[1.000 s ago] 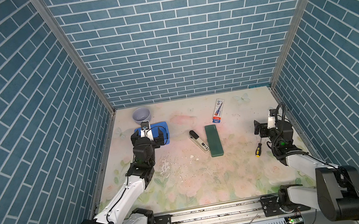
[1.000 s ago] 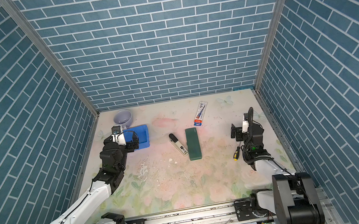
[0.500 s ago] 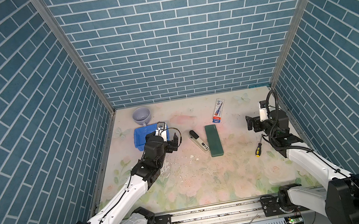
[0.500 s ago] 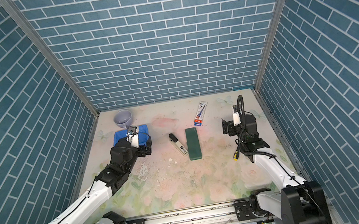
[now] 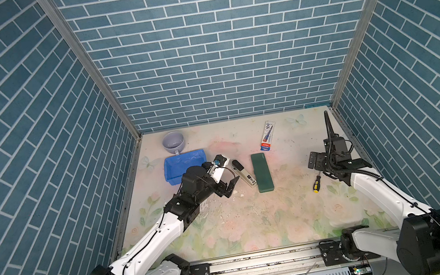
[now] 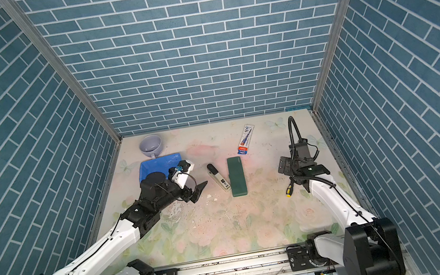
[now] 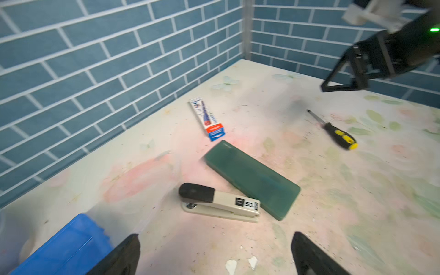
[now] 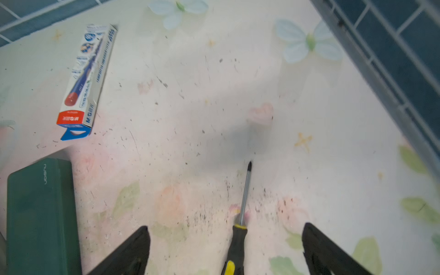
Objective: Put the screwdriver in the bin
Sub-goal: Pick up the screwdriver from the middle-right of the table.
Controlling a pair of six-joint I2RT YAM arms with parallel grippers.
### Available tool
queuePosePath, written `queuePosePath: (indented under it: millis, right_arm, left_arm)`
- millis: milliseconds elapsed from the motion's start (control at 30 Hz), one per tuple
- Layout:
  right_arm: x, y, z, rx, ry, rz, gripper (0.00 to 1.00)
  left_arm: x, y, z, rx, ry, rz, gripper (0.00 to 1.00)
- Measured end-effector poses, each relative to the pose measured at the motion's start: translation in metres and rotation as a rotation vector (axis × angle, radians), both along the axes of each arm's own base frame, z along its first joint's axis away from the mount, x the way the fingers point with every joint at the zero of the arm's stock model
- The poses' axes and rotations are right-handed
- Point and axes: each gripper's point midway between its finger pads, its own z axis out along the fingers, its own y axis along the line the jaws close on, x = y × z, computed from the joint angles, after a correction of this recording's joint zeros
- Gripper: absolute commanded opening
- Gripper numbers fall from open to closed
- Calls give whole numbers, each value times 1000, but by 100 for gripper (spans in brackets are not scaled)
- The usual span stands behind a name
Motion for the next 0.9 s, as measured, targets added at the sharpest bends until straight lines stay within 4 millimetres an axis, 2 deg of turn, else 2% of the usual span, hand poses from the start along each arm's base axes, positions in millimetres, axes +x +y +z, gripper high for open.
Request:
queuePosePath:
  millis: [233,433,533,633,900]
  right_arm:
    - [-20,1,-54,81,187,-78,81]
    - [-25,-7,-79,115,278,-122,61]
    - [-26,-9,-87,127,306,-137,57]
    - [-27,-10,-95,131,331,-150,45]
    - [-12,-9,-96,139,316,-148,19]
  left_arm:
    - [-20,-22,-15,27,16,-200,100]
    - [-29,-28,-26,50,44,-274,100]
    - [-31,-29,-26,50,41,-291,100]
    - [-33,-31,-26,53,38,-302,100]
    - [-37,-32,-29,64,48,-313,100]
